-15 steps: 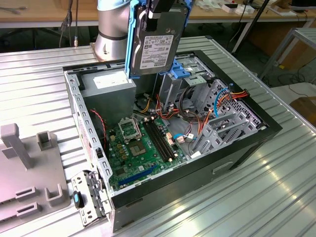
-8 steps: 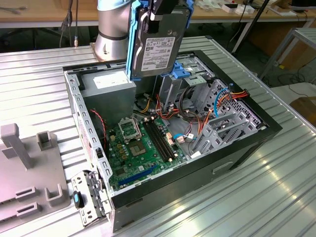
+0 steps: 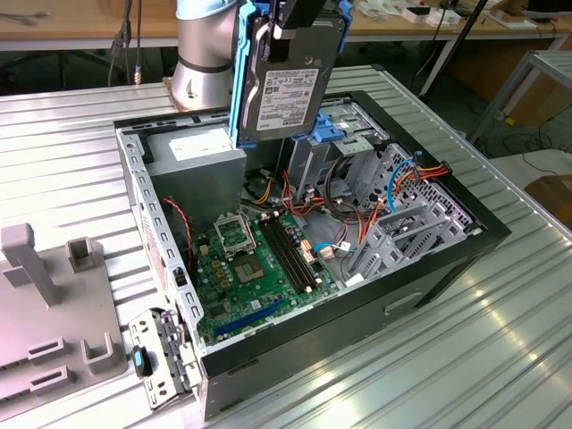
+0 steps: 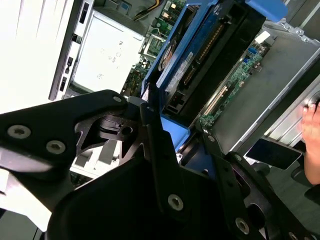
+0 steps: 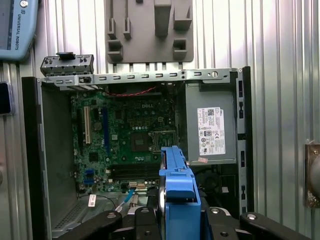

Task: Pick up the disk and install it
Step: 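Pick up the disk, then insert the disk into the insertion slot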

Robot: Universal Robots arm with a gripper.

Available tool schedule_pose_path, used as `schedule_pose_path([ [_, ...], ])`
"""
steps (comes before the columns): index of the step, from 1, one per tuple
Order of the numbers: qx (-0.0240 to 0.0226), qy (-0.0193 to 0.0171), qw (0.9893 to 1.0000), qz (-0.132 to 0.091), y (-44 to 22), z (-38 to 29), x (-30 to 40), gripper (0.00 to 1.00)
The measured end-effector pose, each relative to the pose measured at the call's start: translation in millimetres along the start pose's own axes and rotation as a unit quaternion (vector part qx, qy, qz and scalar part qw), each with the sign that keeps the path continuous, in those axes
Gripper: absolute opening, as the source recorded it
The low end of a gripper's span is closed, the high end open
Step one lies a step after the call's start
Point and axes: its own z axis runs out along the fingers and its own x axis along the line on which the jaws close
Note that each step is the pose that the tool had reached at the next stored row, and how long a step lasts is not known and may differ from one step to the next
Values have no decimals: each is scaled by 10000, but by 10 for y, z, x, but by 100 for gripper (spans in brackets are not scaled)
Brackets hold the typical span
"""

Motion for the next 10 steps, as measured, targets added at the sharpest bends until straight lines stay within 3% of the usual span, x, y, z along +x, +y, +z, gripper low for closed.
schedule_pose_path([
  [10, 1, 16, 10000, 0, -2, 3, 35, 37],
])
